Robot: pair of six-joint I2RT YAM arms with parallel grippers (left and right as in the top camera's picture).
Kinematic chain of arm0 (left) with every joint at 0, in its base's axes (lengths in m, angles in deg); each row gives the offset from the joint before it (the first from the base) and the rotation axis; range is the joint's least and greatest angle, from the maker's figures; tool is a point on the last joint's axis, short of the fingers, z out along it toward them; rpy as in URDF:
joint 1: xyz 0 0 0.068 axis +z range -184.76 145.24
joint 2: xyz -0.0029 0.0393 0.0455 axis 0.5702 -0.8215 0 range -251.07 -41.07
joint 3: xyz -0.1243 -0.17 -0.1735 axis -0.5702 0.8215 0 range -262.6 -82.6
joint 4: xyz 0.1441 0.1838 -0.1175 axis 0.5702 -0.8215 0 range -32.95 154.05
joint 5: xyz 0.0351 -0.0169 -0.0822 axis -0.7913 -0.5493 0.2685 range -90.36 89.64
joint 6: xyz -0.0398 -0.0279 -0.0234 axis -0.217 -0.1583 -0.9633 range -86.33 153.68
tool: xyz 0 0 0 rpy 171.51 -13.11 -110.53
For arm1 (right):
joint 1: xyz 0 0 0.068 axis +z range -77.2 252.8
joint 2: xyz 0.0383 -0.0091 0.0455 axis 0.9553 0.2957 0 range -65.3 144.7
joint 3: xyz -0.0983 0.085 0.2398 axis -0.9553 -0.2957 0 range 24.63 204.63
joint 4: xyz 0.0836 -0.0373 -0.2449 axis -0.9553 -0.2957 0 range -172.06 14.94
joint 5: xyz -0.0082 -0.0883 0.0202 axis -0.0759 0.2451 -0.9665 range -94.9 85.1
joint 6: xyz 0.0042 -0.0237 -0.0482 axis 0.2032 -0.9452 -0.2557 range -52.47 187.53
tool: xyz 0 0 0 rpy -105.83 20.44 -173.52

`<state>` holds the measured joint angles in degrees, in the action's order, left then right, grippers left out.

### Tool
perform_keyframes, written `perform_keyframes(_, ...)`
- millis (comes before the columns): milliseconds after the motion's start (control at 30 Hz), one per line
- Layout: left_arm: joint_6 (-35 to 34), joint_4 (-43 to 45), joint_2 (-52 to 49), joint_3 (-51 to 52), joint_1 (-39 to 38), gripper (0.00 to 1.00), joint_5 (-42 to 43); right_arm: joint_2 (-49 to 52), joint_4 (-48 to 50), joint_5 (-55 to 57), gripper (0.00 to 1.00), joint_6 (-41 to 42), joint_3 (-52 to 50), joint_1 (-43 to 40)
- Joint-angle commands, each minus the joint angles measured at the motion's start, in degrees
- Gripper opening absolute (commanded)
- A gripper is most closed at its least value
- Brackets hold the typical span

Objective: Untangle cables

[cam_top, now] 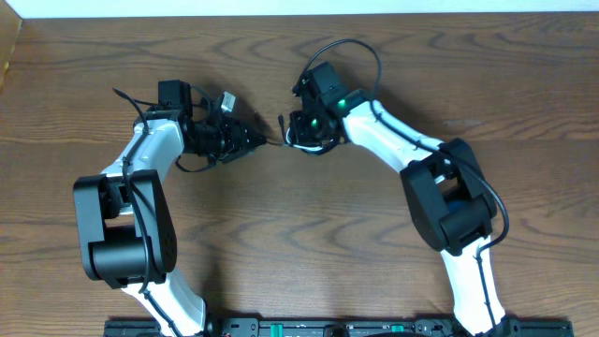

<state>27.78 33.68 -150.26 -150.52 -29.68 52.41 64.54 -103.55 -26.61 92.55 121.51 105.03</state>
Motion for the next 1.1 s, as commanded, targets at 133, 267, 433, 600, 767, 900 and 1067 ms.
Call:
perform_keyframes(133, -14.05, 2.71, 1.27, 0.42, -1.53, 0.43, 2.62, 0.59, 7.21, -11.56, 0.01, 7.21, -0.46, -1.14)
perform_keyframes(267, -25.49, 5.22, 1.27, 0.42, -3.48, 0.43, -2.4, 0.59, 7.96, -11.72, 0.01, 7.78, -0.48, -1.07)
perform_keyframes(433, -30.01, 12.0, 1.27, 0.42, -5.92, 0.43, -5.07, 0.59, 8.37, -14.01, 0.01, 7.76, -0.48, -1.07)
perform_keyframes(600, -33.88, 14.21, 1.27, 0.42, -8.63, 0.43, -14.19, 0.59, 9.27, -16.48, 0.01, 7.78, -0.46, -1.07)
perform_keyframes(767, -33.88, 14.23, 1.27, 0.46, -11.04, 0.43, -19.21, 0.59, 9.75, -17.97, 0.01, 7.76, -0.48, -1.07)
perform_keyframes(900, -33.88, 14.25, 1.27, 0.46, -12.59, 0.42, -23.5, 0.59, 11.67, -22.38, 0.01, 7.78, -0.48, -1.16)
perform_keyframes(1067, -33.83, 14.19, 1.27, 0.48, -13.2, 0.29, -25.38, 0.59, 13.09, -24.39, 0.01, 8.85, -0.48, -1.44)
